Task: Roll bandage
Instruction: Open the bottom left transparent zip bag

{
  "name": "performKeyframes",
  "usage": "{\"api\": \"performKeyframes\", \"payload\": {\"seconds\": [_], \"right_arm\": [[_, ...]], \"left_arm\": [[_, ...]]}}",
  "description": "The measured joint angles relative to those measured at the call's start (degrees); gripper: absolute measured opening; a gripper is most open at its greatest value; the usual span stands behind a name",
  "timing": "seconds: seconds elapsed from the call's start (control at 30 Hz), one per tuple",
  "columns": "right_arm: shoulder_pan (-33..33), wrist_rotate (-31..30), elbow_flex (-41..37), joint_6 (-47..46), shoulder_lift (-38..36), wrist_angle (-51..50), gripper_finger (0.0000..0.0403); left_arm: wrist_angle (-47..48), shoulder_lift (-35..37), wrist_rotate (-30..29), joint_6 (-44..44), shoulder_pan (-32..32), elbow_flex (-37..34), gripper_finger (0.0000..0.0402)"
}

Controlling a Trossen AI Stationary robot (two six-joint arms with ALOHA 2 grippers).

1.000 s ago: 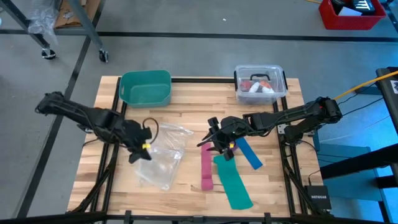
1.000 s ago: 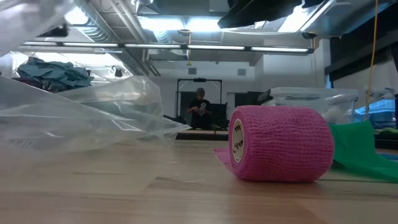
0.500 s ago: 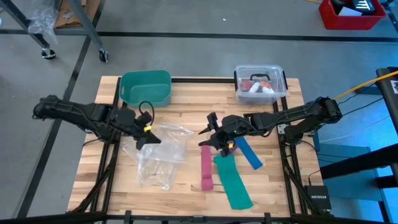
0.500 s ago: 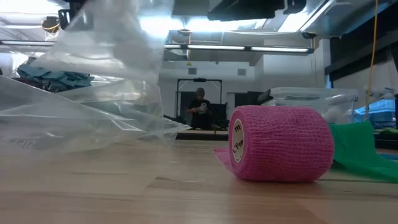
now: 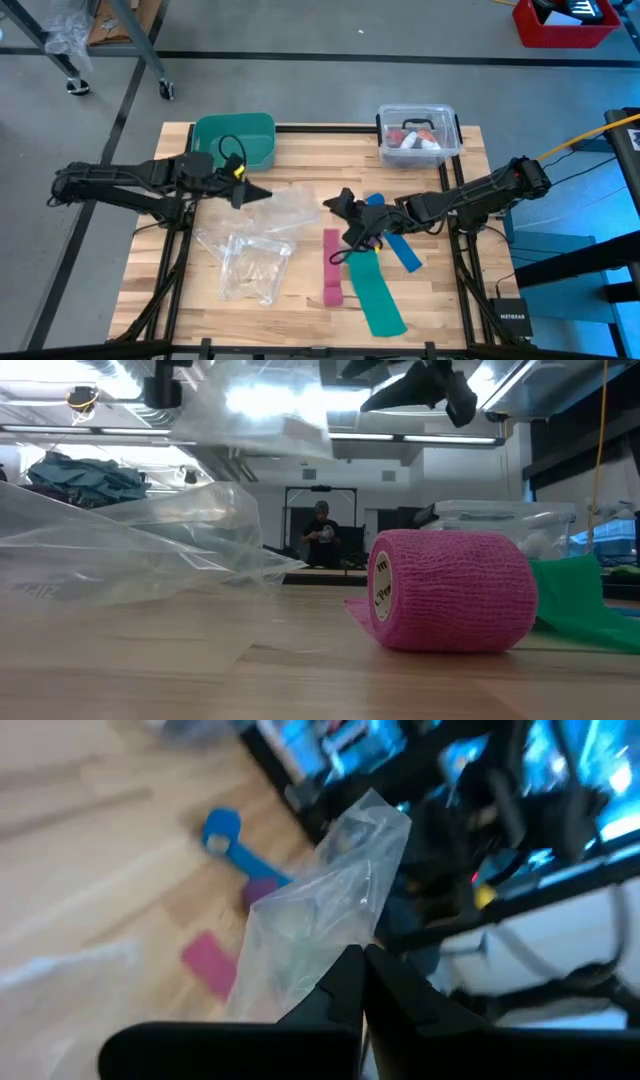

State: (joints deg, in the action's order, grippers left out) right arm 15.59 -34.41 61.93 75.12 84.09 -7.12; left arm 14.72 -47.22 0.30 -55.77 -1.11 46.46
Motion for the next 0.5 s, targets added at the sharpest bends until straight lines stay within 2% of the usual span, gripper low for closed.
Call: {"api": "performKeyframes", "payload": {"seconds": [0.2, 0.33, 0.5], "right_arm": [[-0.28, -7.20, 0.00, 6.74, 0.00, 0.16, 0.0218], [-0.22, -8.98, 0.00, 10.53, 0.00, 0.47, 0.0218], [-0.24, -9.14, 0.00, 10.81, 0.00, 3.76, 0.0218]], "left_arm": [[-7.39, 0.00, 0.02, -1.40, -3.30, 0.00, 0.0000], [-9.50, 0.00, 0.04, -2.83, -4.23, 0.00, 0.0000], [-9.77, 0.00, 0.16, -2.86, -4.32, 0.00, 0.0000]]}}
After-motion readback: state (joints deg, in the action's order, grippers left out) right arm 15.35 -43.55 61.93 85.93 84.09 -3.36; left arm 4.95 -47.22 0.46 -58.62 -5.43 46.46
